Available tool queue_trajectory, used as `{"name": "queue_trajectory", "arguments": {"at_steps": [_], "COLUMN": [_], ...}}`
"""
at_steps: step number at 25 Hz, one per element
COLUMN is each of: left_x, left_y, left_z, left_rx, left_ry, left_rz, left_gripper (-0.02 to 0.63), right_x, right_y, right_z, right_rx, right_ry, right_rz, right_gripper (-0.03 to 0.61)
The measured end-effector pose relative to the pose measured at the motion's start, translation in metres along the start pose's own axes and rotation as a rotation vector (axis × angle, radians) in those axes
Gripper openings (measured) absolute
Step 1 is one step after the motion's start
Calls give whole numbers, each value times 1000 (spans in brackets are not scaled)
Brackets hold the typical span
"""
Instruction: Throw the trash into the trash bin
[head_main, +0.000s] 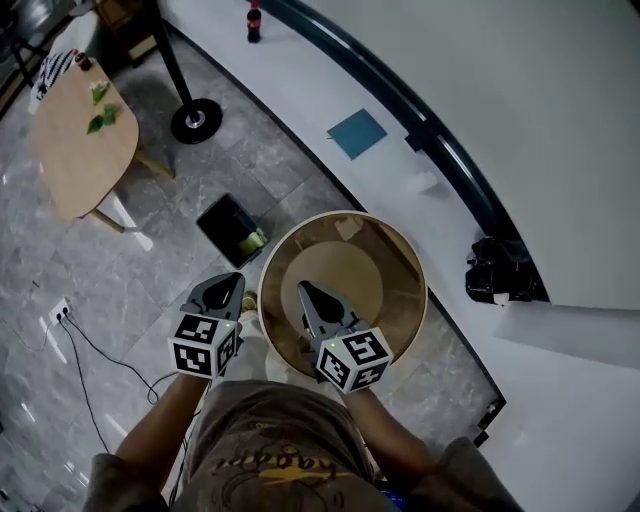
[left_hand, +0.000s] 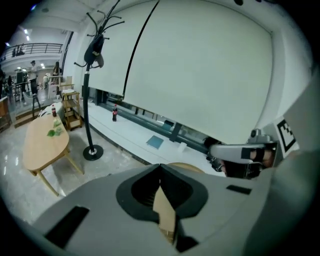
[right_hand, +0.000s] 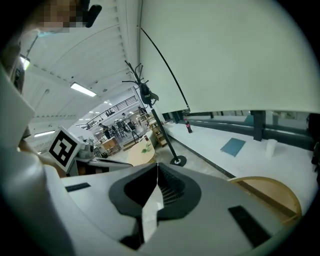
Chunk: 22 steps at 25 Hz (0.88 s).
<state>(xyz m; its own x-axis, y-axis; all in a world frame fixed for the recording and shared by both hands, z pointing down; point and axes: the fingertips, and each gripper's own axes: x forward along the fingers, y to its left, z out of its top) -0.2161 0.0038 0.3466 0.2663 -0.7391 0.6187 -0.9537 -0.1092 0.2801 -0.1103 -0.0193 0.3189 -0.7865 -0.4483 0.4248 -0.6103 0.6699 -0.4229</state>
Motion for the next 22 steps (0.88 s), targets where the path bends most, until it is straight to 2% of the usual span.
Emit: {"name": "queue_trajectory", "arguments": {"at_steps": [7,12,17,22], "left_x": [-52,-77,-93,-98], "left_y": [-89,-131,-144,-150], "left_z": [48,69,83,91], "left_rx": [110,175,207,226], "left_ry": [-144,-238,-311,-348], "left_rz": [-129,-209,-223,-210], "left_gripper": [20,20,20,20], "right_x": [-71,-111,-127,-135], "right_y": [17,21,26,31], "right_z": [32,51,72,84], "right_rx": [-65,-77,-129,-165], "right_ry": [-44,-112,-184,-233], "right_rz": [37,27,21,32], "right_gripper": [18,20,20,20]}}
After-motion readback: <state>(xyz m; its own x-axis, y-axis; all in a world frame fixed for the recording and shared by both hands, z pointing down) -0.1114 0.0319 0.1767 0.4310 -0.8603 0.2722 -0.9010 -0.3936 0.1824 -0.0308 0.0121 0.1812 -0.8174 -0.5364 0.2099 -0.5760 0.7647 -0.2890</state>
